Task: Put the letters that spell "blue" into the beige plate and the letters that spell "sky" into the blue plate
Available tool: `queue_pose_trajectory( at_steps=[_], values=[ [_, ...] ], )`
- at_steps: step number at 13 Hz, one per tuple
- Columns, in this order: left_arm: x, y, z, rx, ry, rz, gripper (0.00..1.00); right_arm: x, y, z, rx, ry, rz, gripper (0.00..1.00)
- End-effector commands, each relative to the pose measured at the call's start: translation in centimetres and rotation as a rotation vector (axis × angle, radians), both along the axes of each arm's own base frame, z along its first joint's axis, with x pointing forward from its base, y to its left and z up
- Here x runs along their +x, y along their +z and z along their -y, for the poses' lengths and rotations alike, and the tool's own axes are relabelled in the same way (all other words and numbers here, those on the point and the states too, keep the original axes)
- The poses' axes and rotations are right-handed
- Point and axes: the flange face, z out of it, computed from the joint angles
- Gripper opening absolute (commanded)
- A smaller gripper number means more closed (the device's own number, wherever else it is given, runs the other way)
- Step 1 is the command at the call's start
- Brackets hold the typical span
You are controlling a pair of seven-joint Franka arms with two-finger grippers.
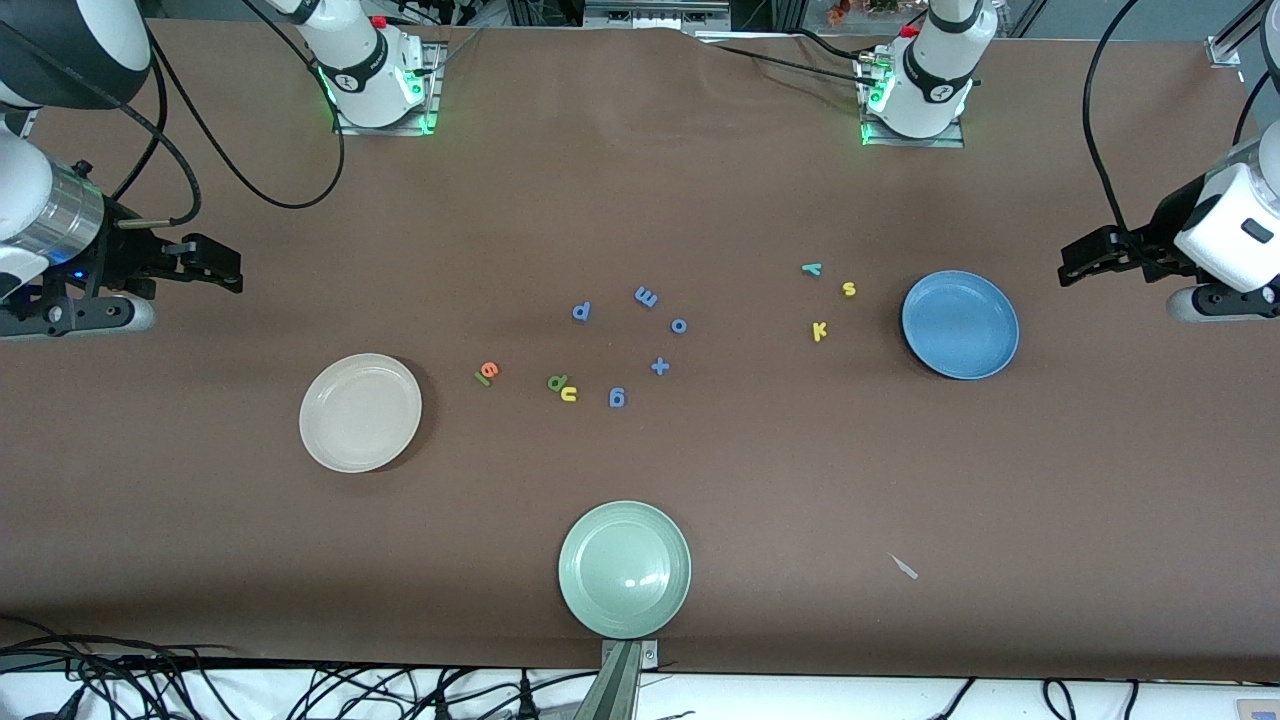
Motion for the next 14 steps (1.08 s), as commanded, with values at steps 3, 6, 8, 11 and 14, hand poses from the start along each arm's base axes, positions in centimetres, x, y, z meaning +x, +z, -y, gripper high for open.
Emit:
queue_pose_trajectory(
  at_steps=[3, 6, 8, 11, 14],
  values=[
    [0.4, -0.1, 0.3, -0.015, -0.001, 0.001, 1.0, 0.3, 0.4, -0.1, -0.012, -0.007, 0.006, 1.0],
    [0.6, -0.7, 0.4, -0.017, 0.0, -0.009, 1.0, 0.2, 0.1, -0.1, -0.013, -0.007, -0.001, 1.0],
    [0.6, -1.0, 0.4, -0.031, 0.002, -0.016, 1.0, 0.2, -0.3, -0.1, -0.015, -0.007, -0.007, 1.0],
    [0.5, -0.7, 0.4, -0.03, 0.002, -0.008, 1.0, 0.2, -0.3, -0.1, -0.016, -0.007, -0.009, 1.0],
    [0.7, -0.6, 0.2, -0.029, 0.001, 0.006, 1.0, 0.2, -0.4, -0.1, -0.019, -0.005, -0.01, 1.0]
  ],
)
